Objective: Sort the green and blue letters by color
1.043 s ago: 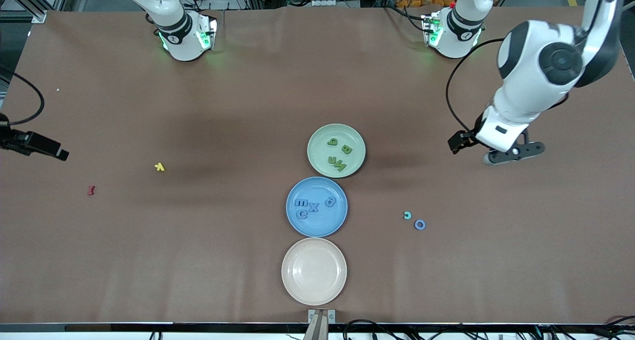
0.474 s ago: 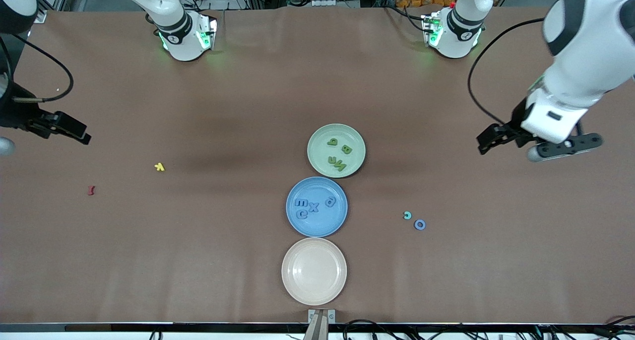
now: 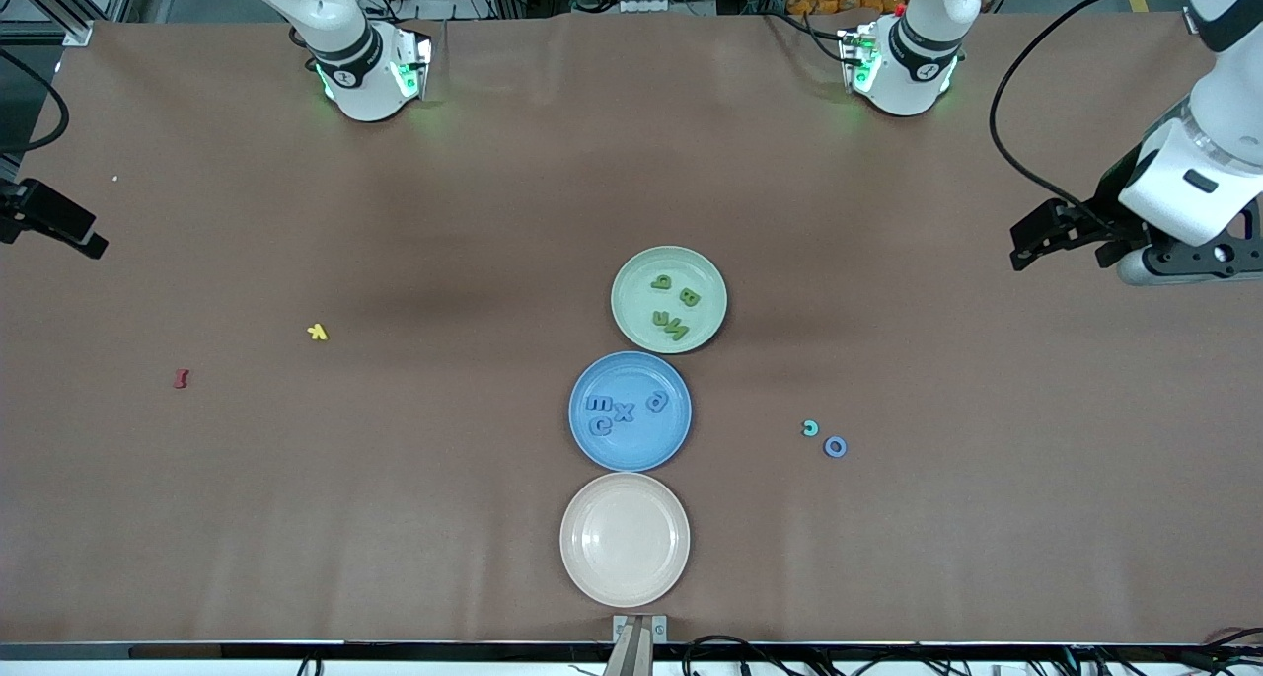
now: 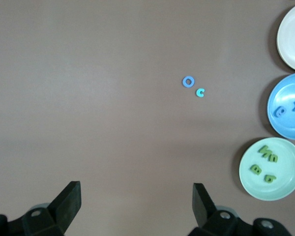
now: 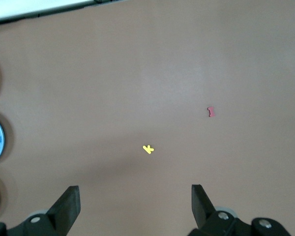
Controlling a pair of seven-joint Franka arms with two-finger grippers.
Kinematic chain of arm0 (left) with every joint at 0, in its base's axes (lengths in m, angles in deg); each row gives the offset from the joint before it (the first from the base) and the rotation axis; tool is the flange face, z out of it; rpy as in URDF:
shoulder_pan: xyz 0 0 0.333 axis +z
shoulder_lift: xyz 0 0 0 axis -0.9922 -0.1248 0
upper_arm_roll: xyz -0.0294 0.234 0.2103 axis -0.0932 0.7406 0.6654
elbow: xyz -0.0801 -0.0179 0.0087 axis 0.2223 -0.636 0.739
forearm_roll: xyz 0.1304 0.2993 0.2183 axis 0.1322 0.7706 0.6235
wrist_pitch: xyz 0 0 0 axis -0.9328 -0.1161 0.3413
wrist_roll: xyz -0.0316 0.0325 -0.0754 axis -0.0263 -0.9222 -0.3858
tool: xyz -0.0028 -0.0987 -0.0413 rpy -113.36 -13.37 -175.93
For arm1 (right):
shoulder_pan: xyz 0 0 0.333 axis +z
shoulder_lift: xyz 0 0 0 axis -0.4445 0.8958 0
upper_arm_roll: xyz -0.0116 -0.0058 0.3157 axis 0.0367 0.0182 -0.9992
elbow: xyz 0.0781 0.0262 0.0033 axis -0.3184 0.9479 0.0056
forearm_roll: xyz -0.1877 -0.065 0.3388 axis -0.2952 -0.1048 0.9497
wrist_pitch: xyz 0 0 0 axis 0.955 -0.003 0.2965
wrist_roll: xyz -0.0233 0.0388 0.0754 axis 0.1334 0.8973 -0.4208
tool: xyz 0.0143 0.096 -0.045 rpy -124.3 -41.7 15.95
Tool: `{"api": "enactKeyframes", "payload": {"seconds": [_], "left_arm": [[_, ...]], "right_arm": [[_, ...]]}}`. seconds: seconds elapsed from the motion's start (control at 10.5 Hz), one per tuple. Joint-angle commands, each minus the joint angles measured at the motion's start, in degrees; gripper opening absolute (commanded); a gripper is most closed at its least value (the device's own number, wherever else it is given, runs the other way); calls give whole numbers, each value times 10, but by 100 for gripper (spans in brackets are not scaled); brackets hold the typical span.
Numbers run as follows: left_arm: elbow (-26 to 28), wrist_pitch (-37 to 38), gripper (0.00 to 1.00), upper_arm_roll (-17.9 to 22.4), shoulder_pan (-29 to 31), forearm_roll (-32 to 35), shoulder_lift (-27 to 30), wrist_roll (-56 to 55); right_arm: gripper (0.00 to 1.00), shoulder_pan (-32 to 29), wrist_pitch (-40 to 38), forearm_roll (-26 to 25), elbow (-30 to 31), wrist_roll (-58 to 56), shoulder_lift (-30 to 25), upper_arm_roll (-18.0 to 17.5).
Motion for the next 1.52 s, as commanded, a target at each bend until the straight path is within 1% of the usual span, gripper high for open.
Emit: {"api": "enactKeyframes", "payload": {"seconds": [0.0, 0.28, 0.47, 0.66, 0.85, 1.14, 1.23, 1.33, 1.42], "left_arm": [[-75, 73, 100, 0, -1, 8, -4, 20], [-79, 79, 100, -2, 0, 8, -2, 21], [-79, 84, 100, -1, 1, 9, 0, 21], [-79, 88, 100, -1, 1, 8, 2, 21], [-79, 94, 100, -4, 0, 7, 9, 21], [-79, 96, 100, -5, -2, 7, 10, 21], [-79, 96, 100, -4, -3, 7, 10, 21], [-79, 96, 100, -4, -2, 7, 10, 21], [-79, 95, 100, -4, -2, 8, 10, 21]], "right_arm": [[100, -6, -24, -8, -11, -44, -1, -3], [100, -6, -28, -8, -5, -51, -1, -10], [100, -3, -30, -7, 19, -45, 2, -10], [100, -1, -31, -7, 19, -49, 2, -15], [100, -1, -53, -7, 20, -49, 6, -16], [100, 6, -55, -6, 19, -52, 11, -16], [100, 7, -56, -6, 19, -59, 12, -18], [100, 8, -58, -6, 20, -99, 12, -17], [100, 7, -64, -6, 20, -113, 13, -17]]}}
